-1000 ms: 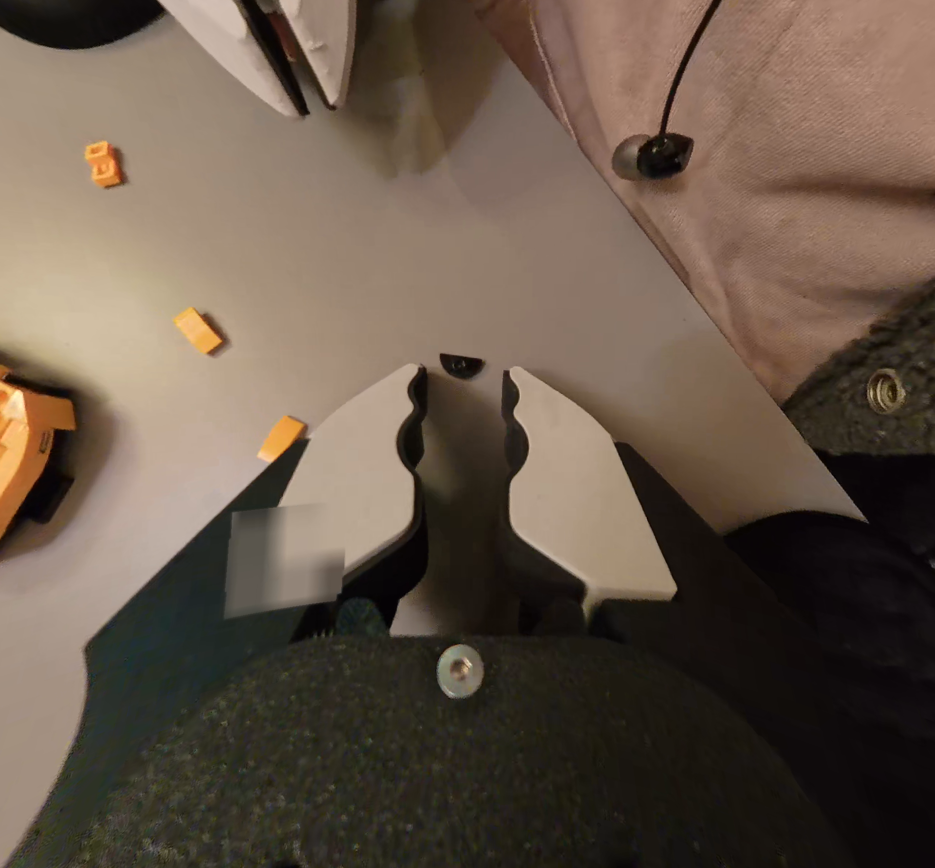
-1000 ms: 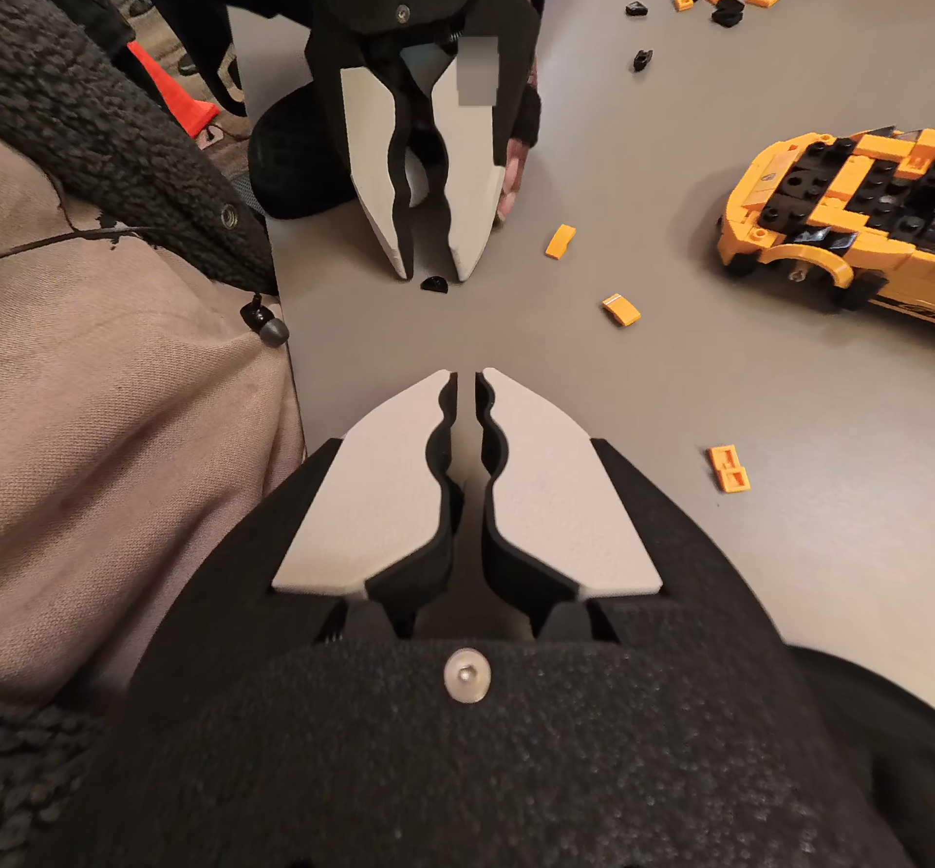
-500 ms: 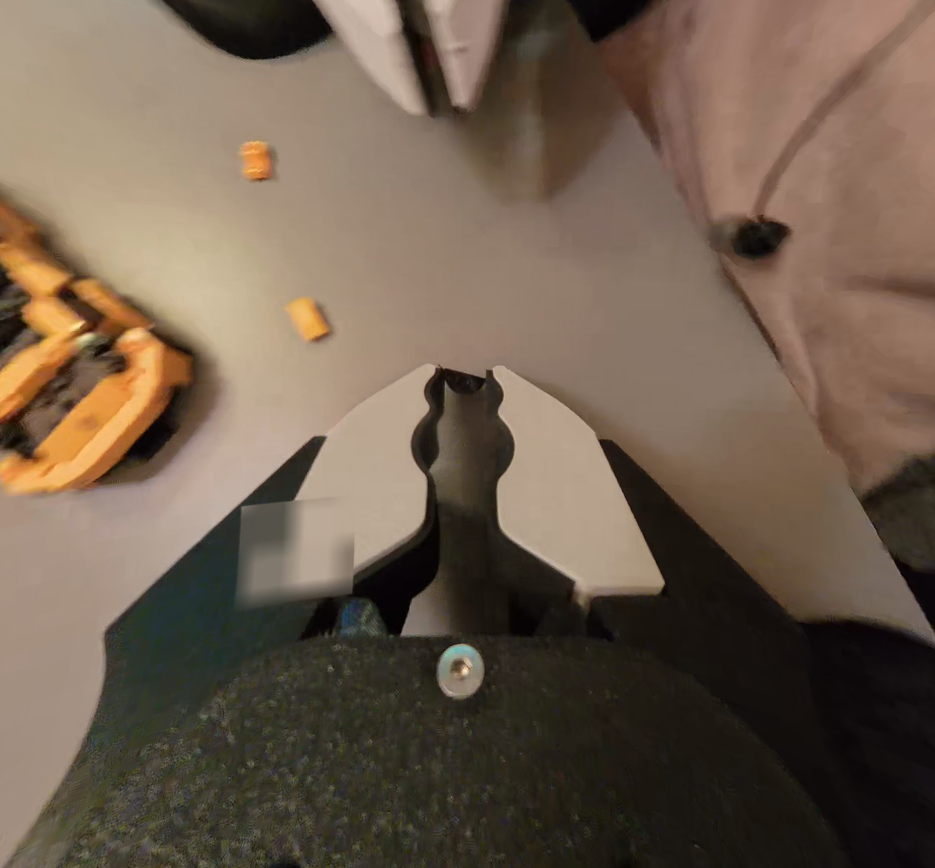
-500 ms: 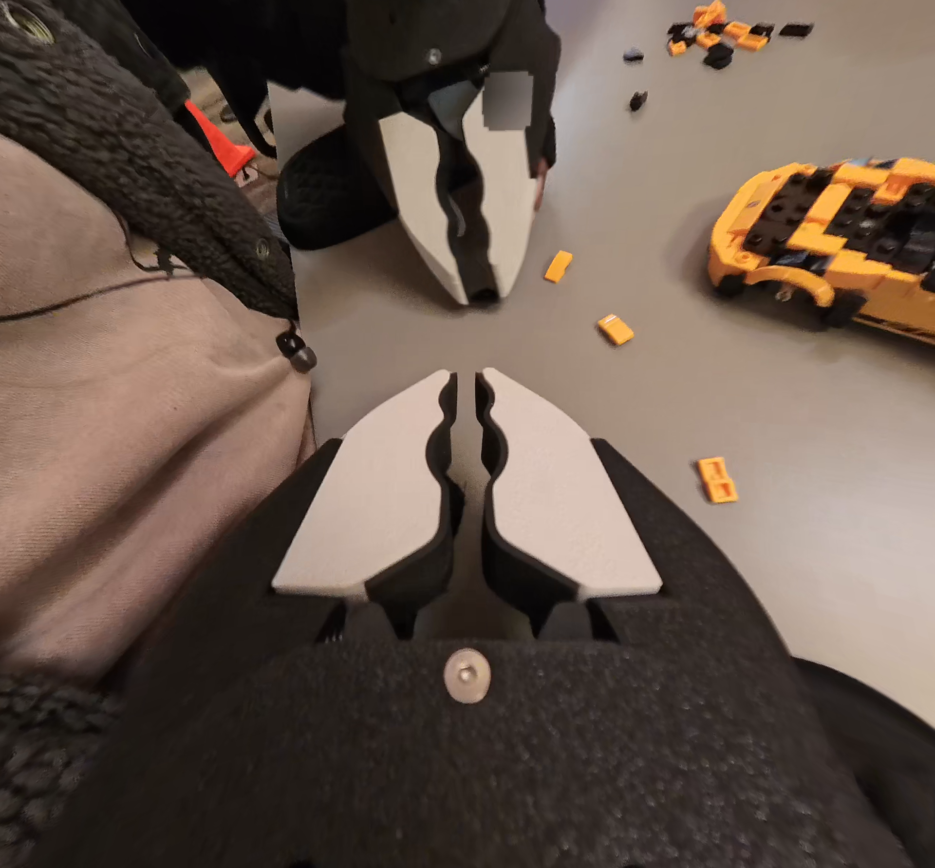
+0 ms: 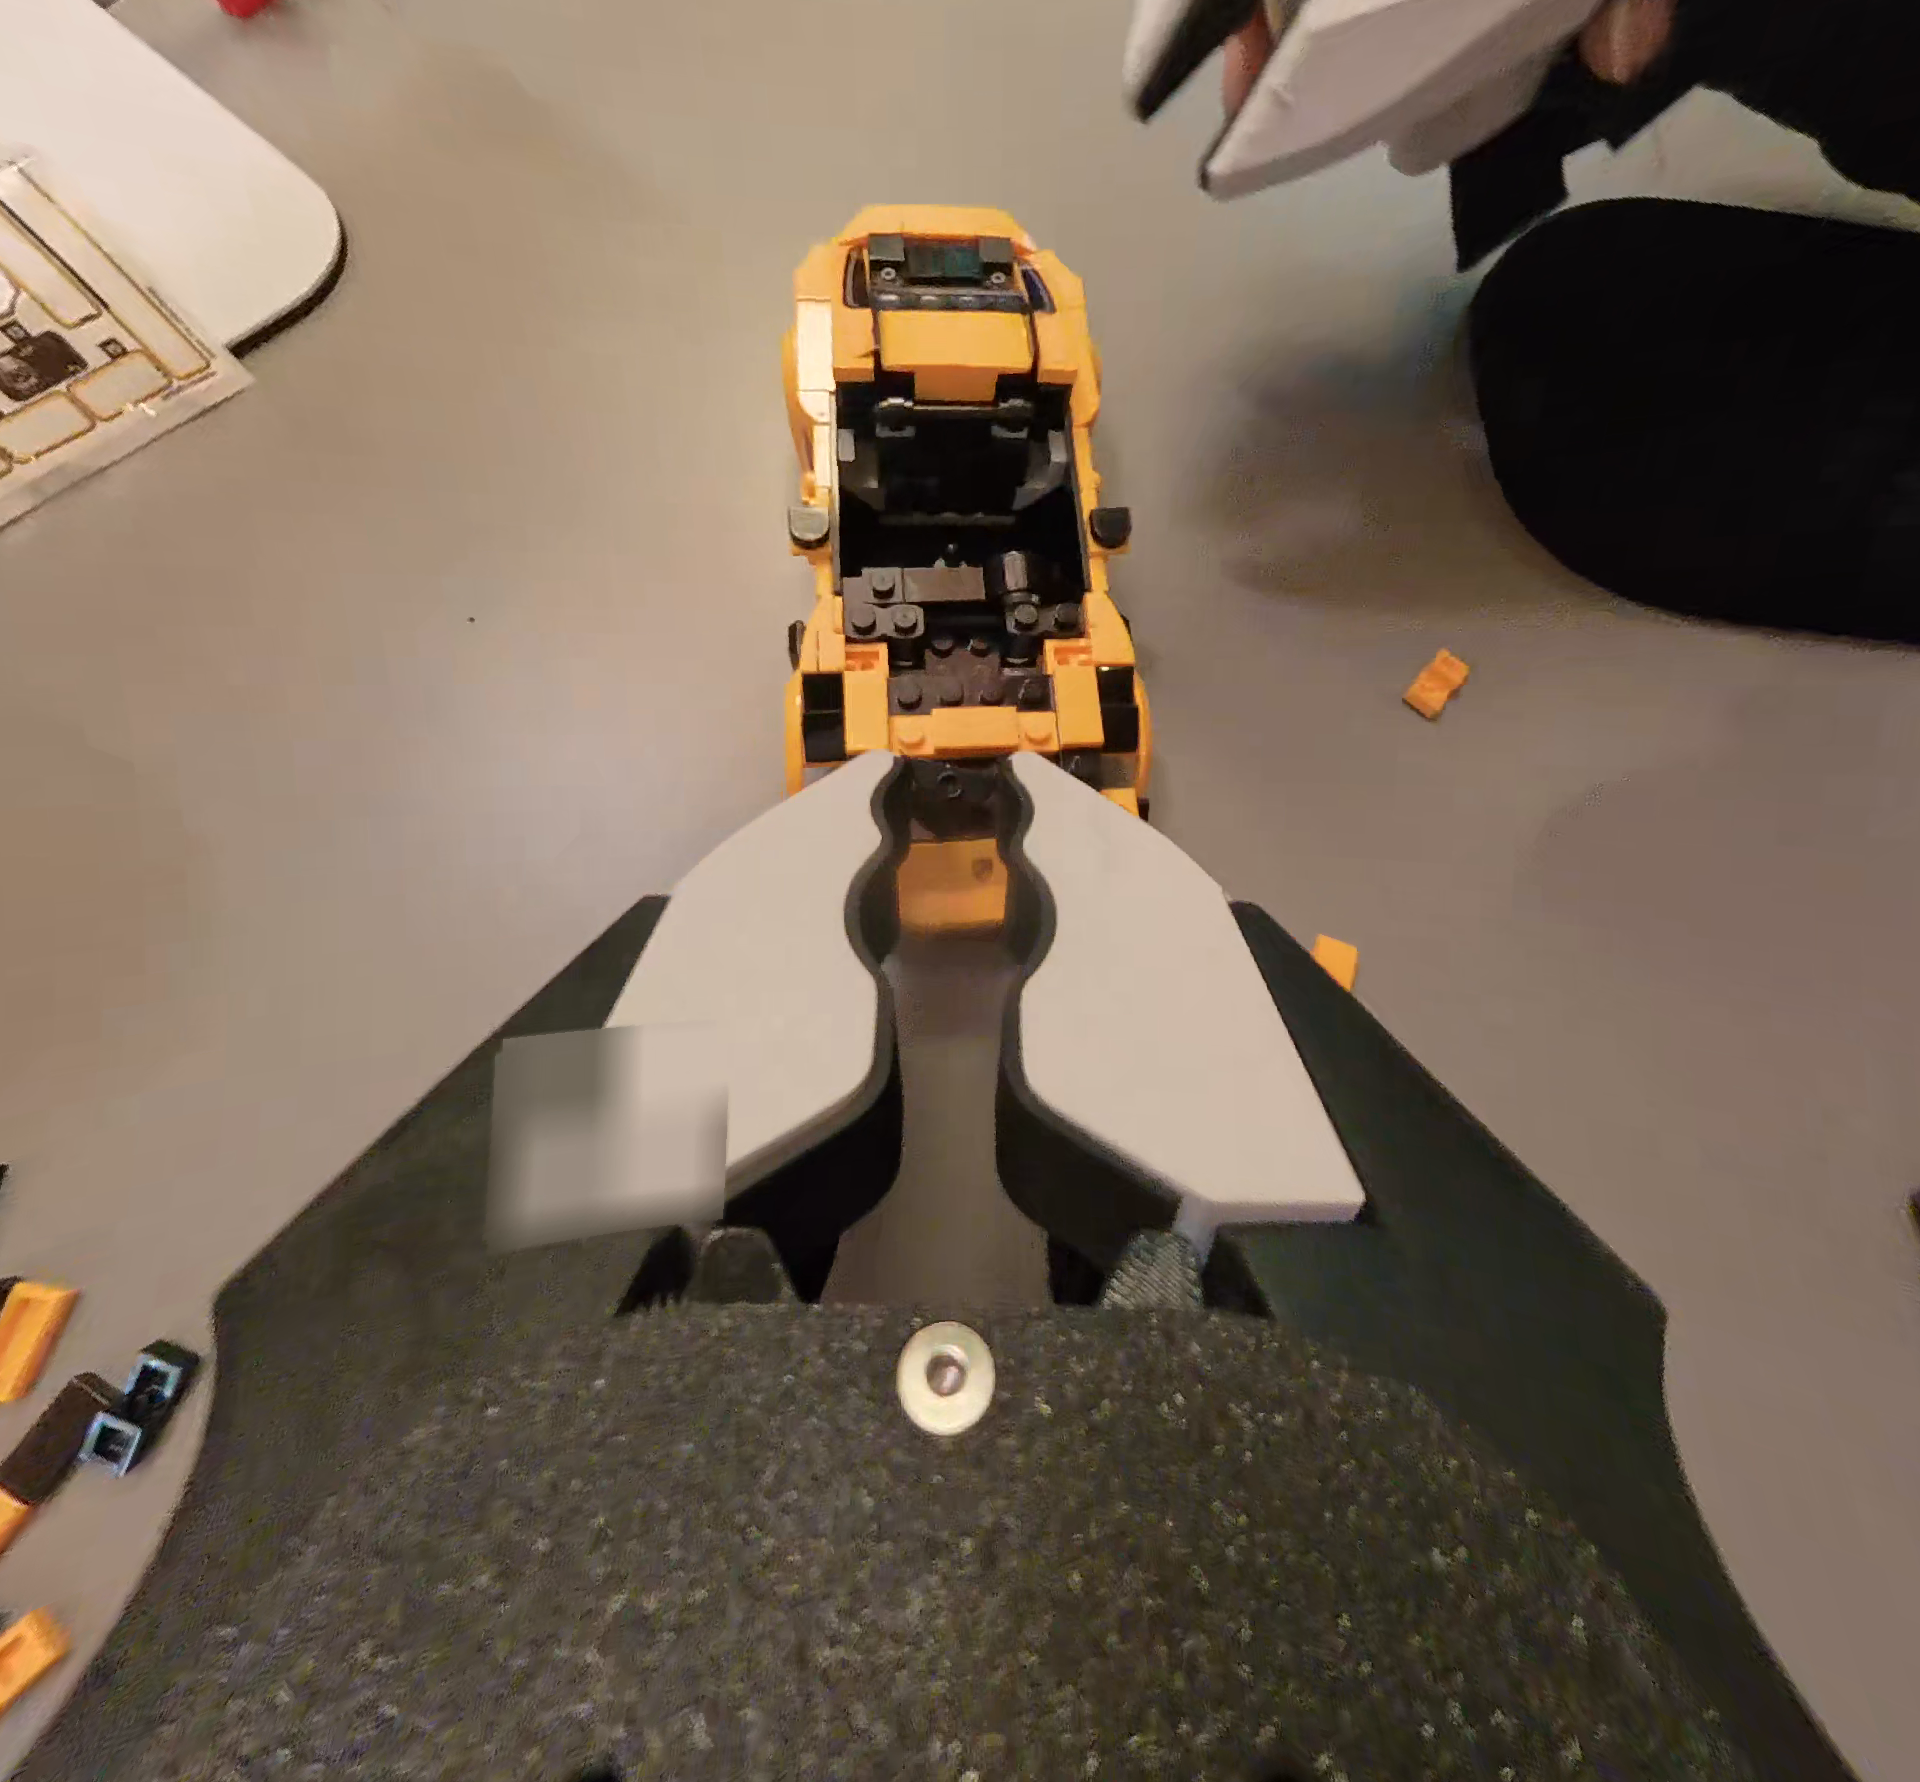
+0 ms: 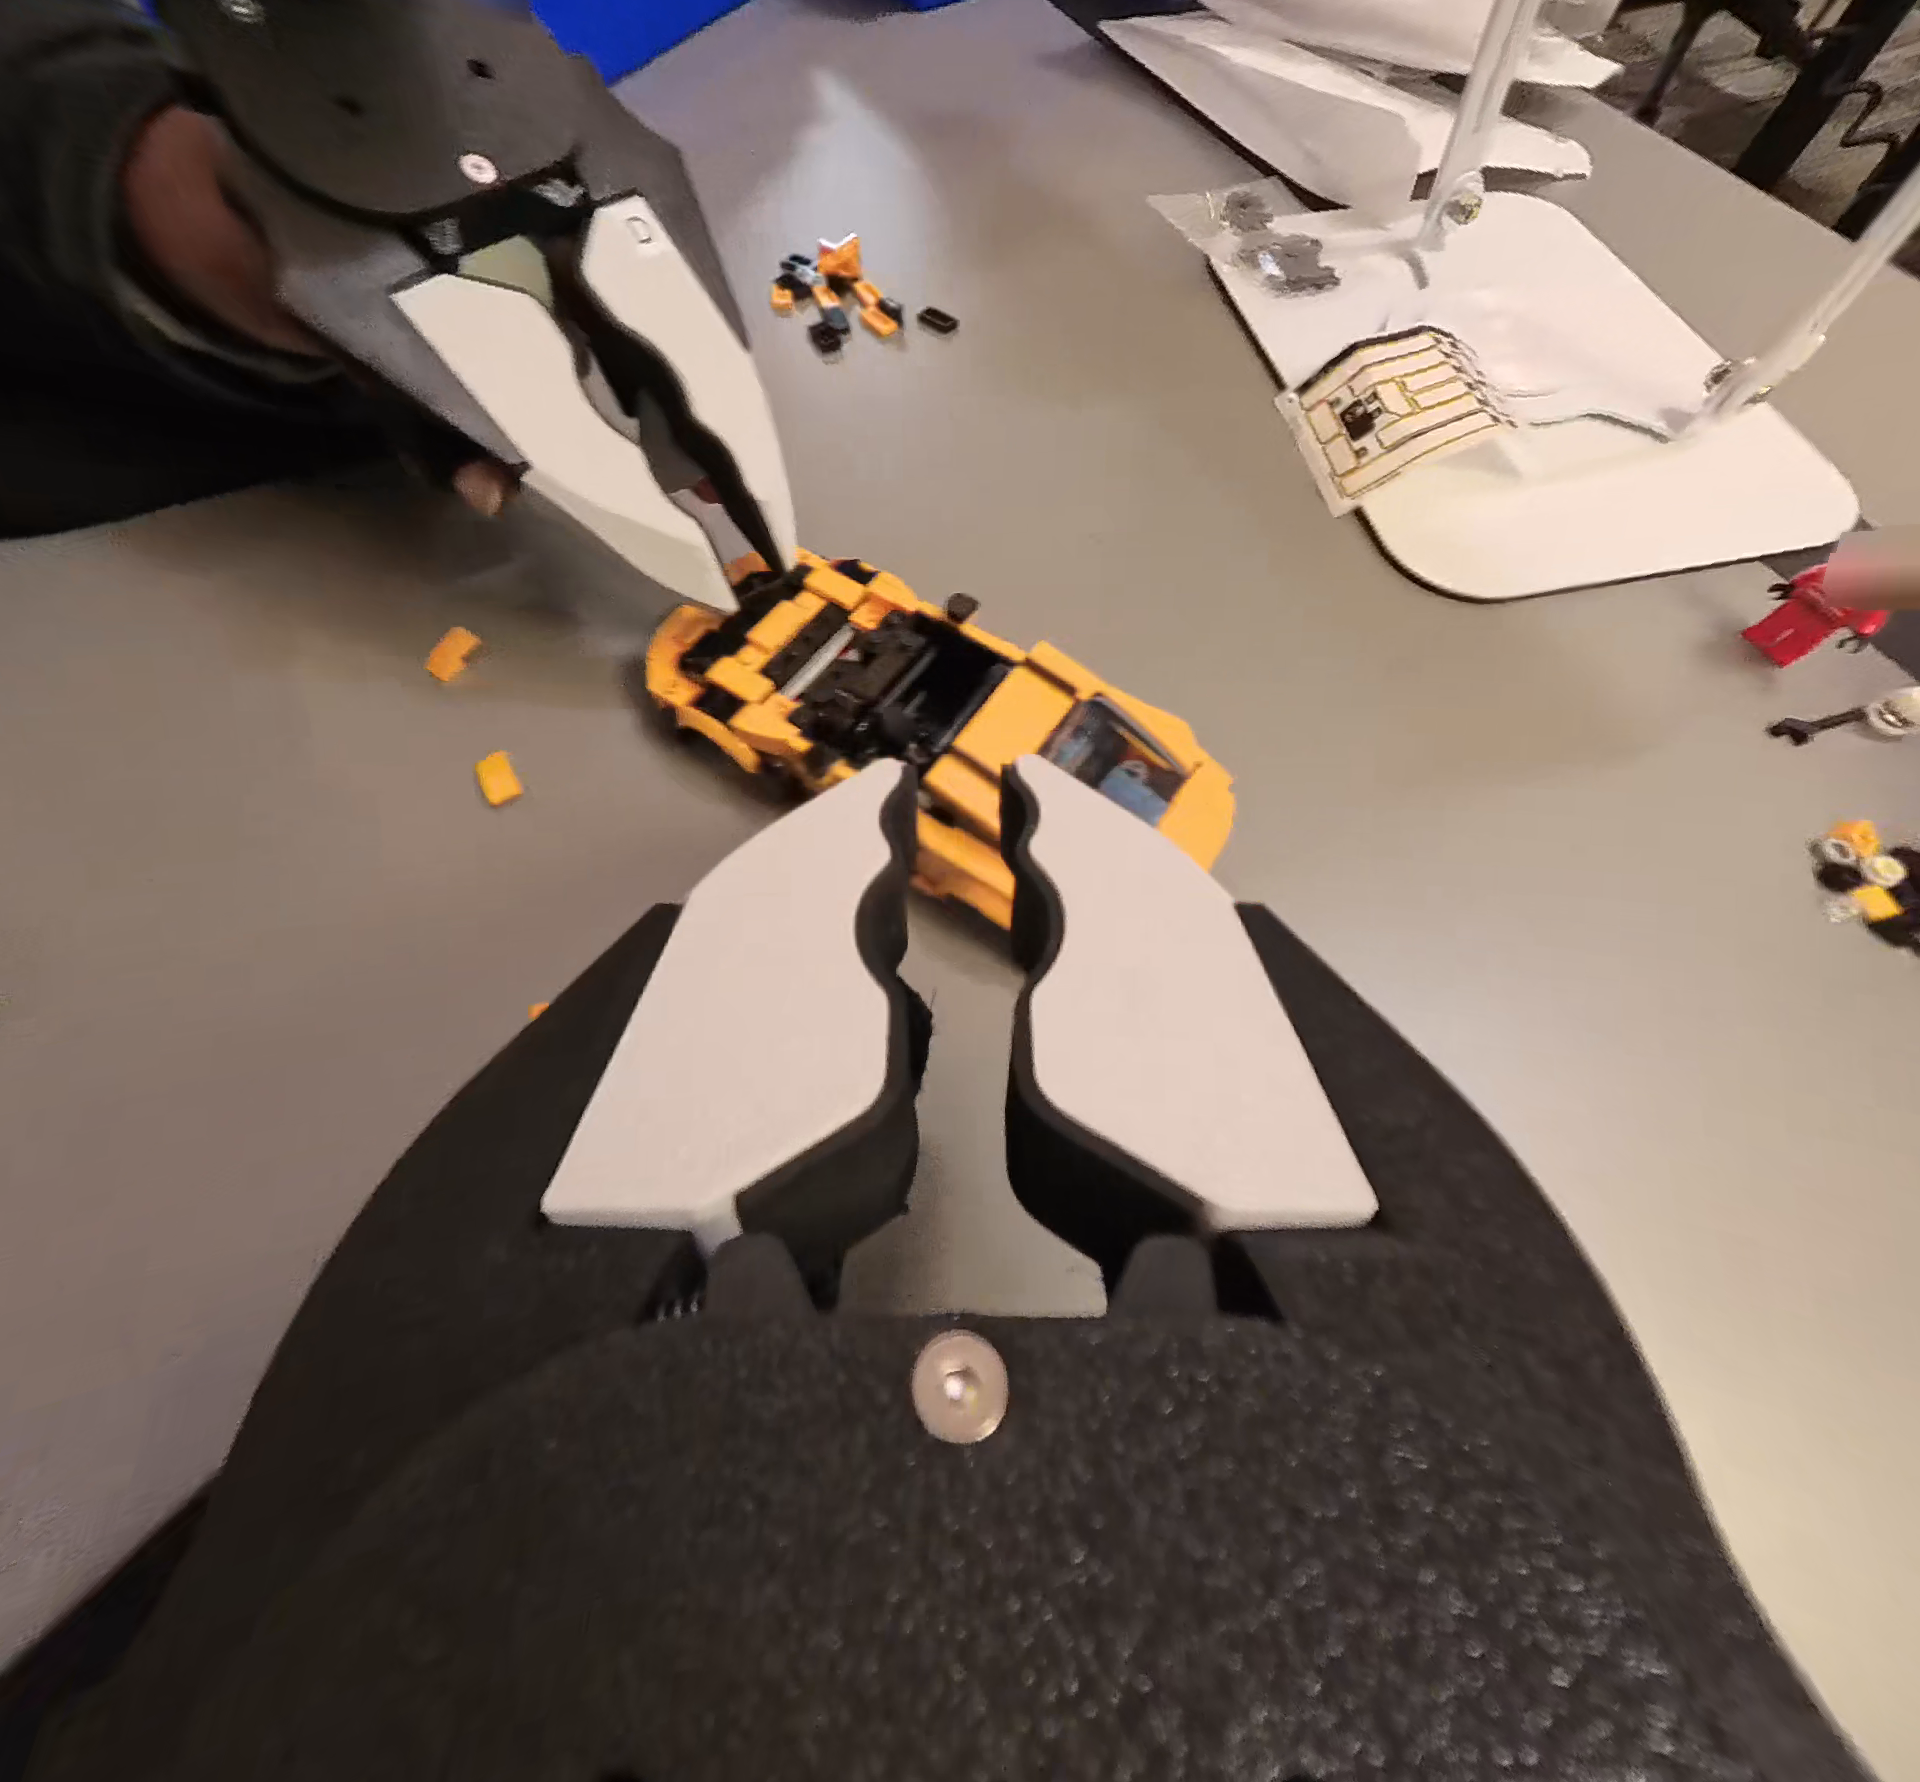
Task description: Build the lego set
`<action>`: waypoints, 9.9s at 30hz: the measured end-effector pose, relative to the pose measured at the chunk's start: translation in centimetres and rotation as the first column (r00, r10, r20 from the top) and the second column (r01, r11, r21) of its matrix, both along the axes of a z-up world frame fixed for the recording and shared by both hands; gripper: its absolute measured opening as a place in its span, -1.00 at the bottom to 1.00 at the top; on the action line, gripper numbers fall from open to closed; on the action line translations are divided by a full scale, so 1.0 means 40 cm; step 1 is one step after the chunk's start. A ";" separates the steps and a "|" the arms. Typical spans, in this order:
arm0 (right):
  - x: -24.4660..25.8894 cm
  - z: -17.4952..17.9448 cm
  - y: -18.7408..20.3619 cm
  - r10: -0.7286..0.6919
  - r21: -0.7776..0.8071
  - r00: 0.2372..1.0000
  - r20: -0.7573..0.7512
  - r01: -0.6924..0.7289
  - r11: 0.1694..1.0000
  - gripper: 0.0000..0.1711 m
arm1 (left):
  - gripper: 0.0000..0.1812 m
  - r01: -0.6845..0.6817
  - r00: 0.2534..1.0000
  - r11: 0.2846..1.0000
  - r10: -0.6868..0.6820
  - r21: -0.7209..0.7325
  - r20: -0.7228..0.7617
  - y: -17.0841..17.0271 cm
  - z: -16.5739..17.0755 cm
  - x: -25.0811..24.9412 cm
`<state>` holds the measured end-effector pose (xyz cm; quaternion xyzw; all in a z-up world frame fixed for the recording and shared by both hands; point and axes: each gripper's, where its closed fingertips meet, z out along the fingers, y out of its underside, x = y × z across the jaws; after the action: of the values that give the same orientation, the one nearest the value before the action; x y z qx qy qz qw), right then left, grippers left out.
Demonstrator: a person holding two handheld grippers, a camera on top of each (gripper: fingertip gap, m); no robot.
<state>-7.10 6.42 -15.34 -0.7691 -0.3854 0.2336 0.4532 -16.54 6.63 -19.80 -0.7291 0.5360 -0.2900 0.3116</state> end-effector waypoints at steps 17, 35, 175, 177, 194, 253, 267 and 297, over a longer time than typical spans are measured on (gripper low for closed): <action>-0.013 -0.014 0.056 0.071 0.006 0.995 -0.077 -0.070 0.998 -0.83 | -0.80 -0.066 0.997 0.997 0.065 0.028 0.041 -0.004 -0.009 0.023; 0.060 -0.040 0.094 -0.009 -0.023 0.998 -0.065 0.008 1.000 -0.83 | -0.91 0.149 0.988 0.985 -0.144 0.087 -0.052 0.000 -0.005 -0.010; 0.022 -0.165 0.068 0.592 -0.252 0.695 0.409 -0.537 0.805 -0.06 | -0.93 0.271 0.959 0.940 -0.246 0.207 -0.141 0.015 -0.012 0.030; 0.020 -0.165 0.059 0.585 -0.247 0.702 0.406 -0.532 0.810 -0.06 | -0.93 0.301 0.951 0.932 -0.276 0.203 -0.140 0.006 -0.012 0.030; 0.012 -0.163 0.043 0.558 -0.211 0.748 0.359 -0.518 0.829 -0.06 | -0.96 0.424 0.900 0.894 -0.398 0.146 -0.178 -0.014 -0.009 0.028; 0.019 -0.091 0.050 0.507 -0.102 0.837 0.207 -0.497 0.862 -0.06 | -0.71 0.177 0.929 0.978 -0.202 -0.108 -0.309 -0.003 0.005 0.004; -0.147 -0.045 -0.012 0.414 -0.101 0.859 0.302 -0.403 0.910 -0.91 | -0.25 0.391 0.920 0.920 -0.391 -0.018 -0.032 -0.019 -0.068 0.025; -0.211 -0.125 -0.015 0.499 -0.354 0.546 0.673 -0.354 0.866 -0.99 | -0.33 0.382 0.923 0.922 -0.378 -0.058 0.068 -0.006 -0.042 -0.019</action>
<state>-15.53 5.82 -20.36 -0.7145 -0.6895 0.0339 0.1137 -17.29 6.39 -21.48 -0.6134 0.6479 -0.3838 0.2383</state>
